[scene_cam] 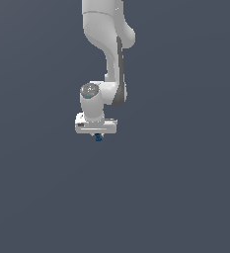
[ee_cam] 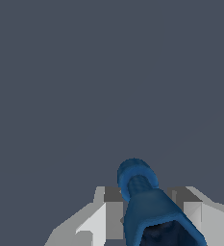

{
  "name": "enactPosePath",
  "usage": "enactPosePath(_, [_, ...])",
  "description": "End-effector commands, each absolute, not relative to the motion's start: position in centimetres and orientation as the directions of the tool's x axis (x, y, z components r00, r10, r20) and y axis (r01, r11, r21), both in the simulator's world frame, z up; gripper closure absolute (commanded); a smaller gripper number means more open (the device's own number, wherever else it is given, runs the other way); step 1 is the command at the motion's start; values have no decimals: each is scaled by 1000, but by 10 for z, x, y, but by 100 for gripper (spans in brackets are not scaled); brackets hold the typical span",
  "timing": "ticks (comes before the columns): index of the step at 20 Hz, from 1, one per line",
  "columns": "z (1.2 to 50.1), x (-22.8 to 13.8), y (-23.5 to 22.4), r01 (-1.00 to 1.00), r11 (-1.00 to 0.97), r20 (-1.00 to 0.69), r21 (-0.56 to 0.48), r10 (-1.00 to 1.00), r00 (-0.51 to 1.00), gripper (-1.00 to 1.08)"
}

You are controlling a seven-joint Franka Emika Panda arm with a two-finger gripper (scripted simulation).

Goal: Pick up the object and move it to a goal position.

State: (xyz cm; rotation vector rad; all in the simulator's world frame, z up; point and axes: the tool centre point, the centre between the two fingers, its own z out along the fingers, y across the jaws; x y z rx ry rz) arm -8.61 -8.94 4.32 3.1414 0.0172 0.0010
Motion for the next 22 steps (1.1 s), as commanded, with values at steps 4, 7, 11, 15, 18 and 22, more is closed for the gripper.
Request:
enactPosePath(4, [43, -86, -89, 11, -1000, 1, 0, 11, 1000, 108])
enactPosePath(7, [46, -83, -88, 11, -1000, 1, 0, 11, 1000, 108])
enactPosePath(11, [54, -73, -85, 11, -1000, 1, 0, 11, 1000, 108])
enactPosePath(15, [67, -57, -80, 11, -1000, 1, 0, 11, 1000, 108])
enactPosePath(18, [79, -42, -75, 11, -1000, 1, 0, 11, 1000, 108])
enactPosePath(22, [99, -18, -68, 11, -1000, 0, 1, 11, 1000, 108])
